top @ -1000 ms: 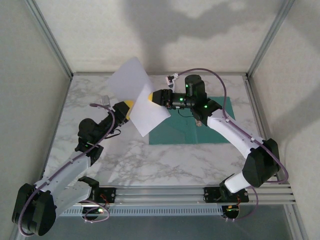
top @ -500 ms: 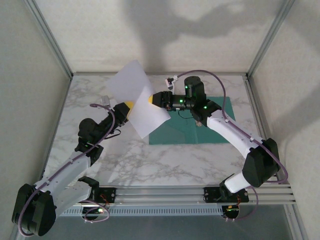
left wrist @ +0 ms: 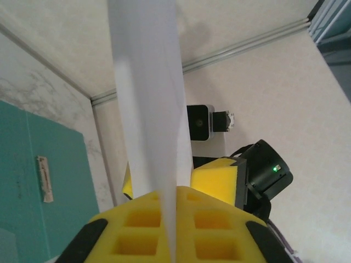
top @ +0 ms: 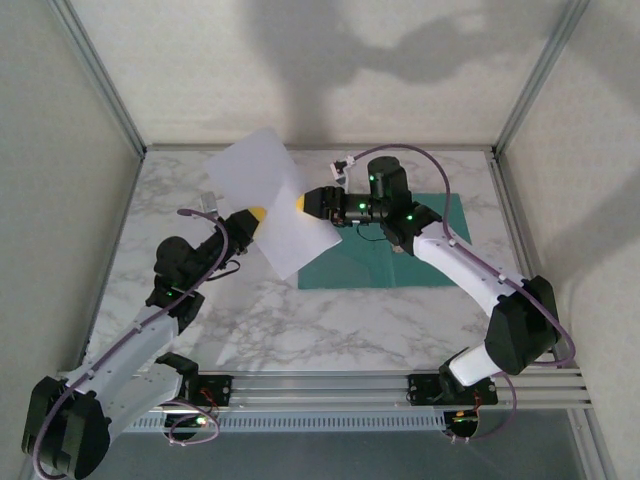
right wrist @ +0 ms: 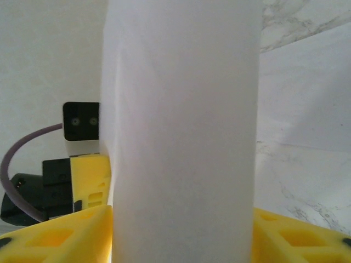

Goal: Put the files into the folder

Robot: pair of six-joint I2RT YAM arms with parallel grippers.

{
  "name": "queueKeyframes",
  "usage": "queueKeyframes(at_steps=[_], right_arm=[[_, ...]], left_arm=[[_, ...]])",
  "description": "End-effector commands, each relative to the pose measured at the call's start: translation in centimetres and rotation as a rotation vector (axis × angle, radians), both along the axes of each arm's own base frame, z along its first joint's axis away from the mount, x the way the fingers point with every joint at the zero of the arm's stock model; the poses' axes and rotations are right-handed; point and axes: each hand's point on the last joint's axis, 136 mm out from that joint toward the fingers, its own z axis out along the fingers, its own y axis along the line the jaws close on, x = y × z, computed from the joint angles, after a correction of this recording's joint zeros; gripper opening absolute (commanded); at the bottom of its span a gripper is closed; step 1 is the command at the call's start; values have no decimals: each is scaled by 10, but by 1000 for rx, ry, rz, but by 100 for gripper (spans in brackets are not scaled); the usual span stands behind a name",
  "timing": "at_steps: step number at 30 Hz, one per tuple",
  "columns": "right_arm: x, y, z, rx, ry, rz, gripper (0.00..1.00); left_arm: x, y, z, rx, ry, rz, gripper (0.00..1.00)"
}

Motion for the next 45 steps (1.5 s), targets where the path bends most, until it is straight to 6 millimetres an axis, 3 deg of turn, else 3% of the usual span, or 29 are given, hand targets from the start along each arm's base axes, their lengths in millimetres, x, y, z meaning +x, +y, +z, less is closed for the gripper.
queueKeyframes(at_steps=[1,12,17,22,26,31,34,38,40,45], right_arm=[[-5,-7,9,29,-13,2,68],[12,-41,-31,123,218,-78,97],[20,-57,-51,191,366,-123,99],[31,-75,-62,270,465,-176,99],[39,-91,-66,305,504,-221,99],[48,-112,-63,353,512,-266,99],[55,-130,-53,435,477,-310,99],[58,-132,-43,460,447,-299,99],[59,-132,-36,487,438,-291,99],[55,-131,-6,533,379,-238,99]], left_arm=[[-2,1,21,13,-46,10,0],[25,-4,18,242,63,3,0],[47,-19,22,331,117,-57,0],[68,-46,28,332,138,-137,0],[79,-83,37,324,138,-213,0],[80,-119,55,283,123,-301,0],[71,-124,75,243,93,-320,0],[52,-126,93,169,68,-379,0],[42,-129,88,130,83,-434,0],[38,-124,39,165,182,-469,0]])
